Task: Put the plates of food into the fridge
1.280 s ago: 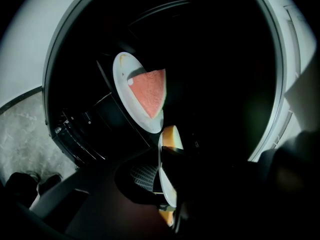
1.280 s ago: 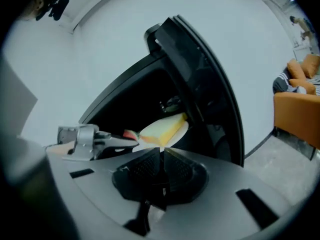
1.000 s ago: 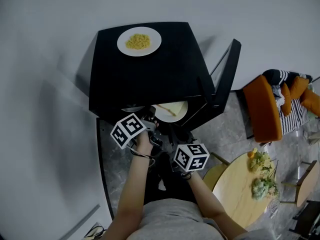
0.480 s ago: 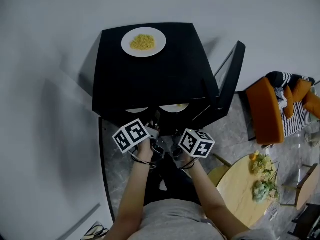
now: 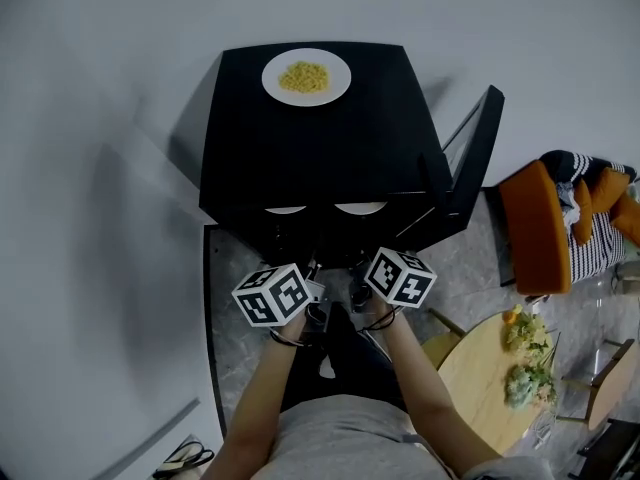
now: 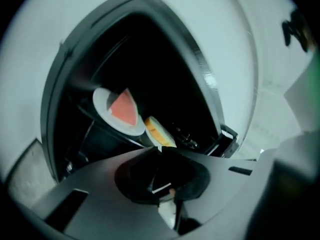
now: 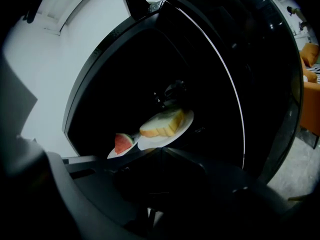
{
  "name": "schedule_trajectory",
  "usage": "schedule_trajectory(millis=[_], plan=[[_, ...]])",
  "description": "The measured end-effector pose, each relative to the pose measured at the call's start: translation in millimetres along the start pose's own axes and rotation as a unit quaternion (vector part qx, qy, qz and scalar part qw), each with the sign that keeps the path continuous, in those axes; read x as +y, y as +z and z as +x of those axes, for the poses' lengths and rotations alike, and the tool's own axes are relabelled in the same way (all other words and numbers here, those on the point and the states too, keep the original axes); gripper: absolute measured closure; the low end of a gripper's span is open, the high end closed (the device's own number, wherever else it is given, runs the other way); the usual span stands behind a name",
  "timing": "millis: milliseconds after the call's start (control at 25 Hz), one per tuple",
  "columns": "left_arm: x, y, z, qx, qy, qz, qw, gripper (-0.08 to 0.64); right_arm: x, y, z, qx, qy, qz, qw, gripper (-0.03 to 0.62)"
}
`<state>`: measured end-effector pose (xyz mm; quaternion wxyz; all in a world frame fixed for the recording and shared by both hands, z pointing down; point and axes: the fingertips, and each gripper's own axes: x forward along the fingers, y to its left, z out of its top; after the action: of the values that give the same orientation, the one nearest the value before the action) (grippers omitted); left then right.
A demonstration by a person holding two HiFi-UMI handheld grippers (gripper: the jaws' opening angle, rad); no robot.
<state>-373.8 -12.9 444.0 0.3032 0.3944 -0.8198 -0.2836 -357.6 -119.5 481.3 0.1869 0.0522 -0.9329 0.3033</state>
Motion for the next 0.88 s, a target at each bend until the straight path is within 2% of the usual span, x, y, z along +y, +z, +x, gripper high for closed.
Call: schedule_trajectory(millis=[80, 160, 320, 440, 520, 600, 760, 880], plan=[[-4, 6, -8, -0.015, 0.014, 0.057, 0.9982, 0.532, 3, -2, -6, -0.006, 0.001, -0.006, 1.000, 0.575], [-12, 14, -16, -0.030, 0.031, 0.120, 0.9918, 0.532, 12, -2, -16, -0.019, 0.009, -0.014, 1.000, 0.575], [-41, 27, -32, -0.067, 0.039, 0.231, 0.9698, 0.532, 35, -1, -45, -0.057, 0.028, -0.054, 0.996, 0.575], [-60, 31, -42, -0.093, 0.033, 0.285, 0.9534, 0.532, 50, 5, -66, -0.092, 0.031, -0.084, 0.992, 0.575], [-69, 32, -48, -0.105, 0.031, 0.307, 0.9454, 0.532, 60, 9, -76, -0.110, 0.036, -0.093, 0.989, 0.575], [-75, 32, -52, -0.108, 0.028, 0.319, 0.9413, 0.532, 70, 14, -84, -0.124, 0.042, -0.094, 0.987, 0.575], [-83, 34, -57, -0.112, 0.021, 0.312, 0.9432, 0.532, 83, 25, -99, -0.147, 0.050, -0.092, 0.984, 0.575], [-89, 39, -63, -0.123, 0.021, 0.317, 0.9402, 0.532, 90, 31, -109, -0.162, 0.054, -0.094, 0.981, 0.575]])
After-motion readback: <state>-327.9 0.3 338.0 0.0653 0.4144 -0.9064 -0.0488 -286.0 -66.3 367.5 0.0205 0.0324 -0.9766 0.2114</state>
